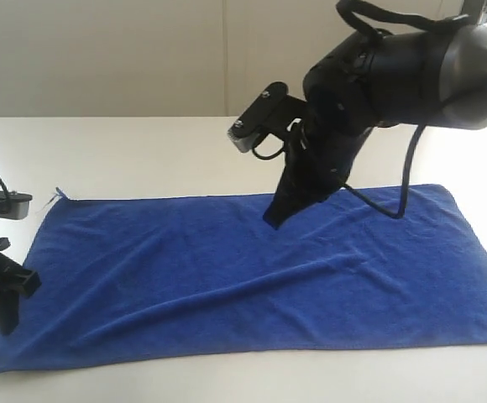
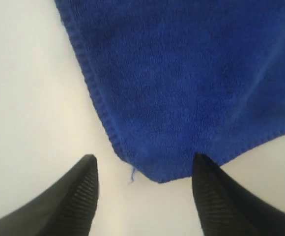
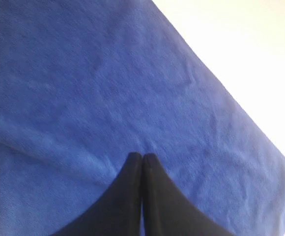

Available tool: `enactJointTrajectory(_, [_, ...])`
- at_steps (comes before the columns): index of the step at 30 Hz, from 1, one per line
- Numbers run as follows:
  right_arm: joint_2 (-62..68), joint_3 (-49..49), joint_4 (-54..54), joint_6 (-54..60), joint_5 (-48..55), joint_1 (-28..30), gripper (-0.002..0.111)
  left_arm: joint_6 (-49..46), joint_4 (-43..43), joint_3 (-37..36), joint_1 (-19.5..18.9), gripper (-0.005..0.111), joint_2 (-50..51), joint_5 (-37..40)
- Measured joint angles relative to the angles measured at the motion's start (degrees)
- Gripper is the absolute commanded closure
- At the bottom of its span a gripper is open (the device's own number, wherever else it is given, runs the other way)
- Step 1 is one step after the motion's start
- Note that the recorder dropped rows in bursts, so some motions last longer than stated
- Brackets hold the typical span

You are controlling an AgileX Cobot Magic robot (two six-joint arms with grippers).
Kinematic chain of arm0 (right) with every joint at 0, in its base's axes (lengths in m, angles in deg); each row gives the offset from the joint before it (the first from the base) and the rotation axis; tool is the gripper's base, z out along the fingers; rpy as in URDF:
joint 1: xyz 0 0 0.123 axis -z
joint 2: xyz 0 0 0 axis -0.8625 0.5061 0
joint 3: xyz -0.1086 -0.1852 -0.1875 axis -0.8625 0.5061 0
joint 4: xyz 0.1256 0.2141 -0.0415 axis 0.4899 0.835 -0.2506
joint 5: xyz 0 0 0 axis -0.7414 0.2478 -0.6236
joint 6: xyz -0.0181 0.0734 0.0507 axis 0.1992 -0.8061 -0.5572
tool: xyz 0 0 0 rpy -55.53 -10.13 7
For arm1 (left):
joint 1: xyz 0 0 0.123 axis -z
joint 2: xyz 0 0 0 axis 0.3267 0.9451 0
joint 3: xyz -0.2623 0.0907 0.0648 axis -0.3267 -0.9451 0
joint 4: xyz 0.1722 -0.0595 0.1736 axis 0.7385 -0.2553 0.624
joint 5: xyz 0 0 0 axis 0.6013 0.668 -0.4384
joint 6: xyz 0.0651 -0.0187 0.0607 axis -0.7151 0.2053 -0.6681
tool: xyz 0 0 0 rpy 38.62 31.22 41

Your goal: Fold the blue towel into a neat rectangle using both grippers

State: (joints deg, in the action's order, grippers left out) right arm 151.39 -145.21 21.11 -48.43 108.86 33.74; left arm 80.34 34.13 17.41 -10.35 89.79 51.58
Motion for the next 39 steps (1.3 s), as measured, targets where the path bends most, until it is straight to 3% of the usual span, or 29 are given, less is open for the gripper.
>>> enactJointTrajectory(11, [-1.97,9.44,-0.31,-0.13,6.76,5.86,0.108,0.25,-0.44,0.15,0.00,0.106,0.00,-0.77])
enactJointTrajectory(29, [-5.22,18.00,0.10,-1.96,6.85,14.18,0.108,-1.08,-3.66,-7.78,0.00,0.107,2.67,-9.04])
enactJointTrajectory(39, [-5.22,19.76,0.10,-2.39,6.77,19.15,0.108,-1.19,-3.32,-8.70,0.00,0.107,2.11,-10.45])
